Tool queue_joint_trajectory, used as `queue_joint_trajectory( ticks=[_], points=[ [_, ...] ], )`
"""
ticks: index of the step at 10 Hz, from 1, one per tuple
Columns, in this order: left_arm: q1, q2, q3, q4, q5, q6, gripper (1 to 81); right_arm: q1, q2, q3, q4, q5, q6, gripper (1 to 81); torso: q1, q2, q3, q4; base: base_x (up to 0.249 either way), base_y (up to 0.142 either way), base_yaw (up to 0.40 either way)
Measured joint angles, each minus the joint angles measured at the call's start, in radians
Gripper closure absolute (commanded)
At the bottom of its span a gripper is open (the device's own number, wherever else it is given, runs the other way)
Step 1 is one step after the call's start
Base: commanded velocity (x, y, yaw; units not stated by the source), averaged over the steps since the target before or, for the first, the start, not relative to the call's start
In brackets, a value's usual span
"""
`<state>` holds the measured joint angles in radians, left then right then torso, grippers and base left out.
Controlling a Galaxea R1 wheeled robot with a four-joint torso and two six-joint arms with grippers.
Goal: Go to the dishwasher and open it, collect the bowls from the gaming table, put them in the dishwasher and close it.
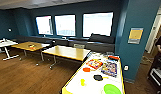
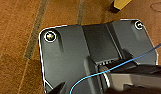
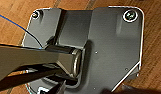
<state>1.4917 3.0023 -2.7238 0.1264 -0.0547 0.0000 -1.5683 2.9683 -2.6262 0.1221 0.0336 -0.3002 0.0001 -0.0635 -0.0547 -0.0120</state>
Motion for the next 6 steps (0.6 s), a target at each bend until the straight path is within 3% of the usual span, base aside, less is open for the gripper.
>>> queue_joint_trajectory(
  ticks=[6],
  points=[
    [0.002,0.006,0.001,0.000,0.001,0.000,1.0,-0.003,-0.006,-0.001,0.000,0.000,0.000,1.0,0.000,0.000,0.000,0.000,0.000,0.074,0.000]
  ],
)
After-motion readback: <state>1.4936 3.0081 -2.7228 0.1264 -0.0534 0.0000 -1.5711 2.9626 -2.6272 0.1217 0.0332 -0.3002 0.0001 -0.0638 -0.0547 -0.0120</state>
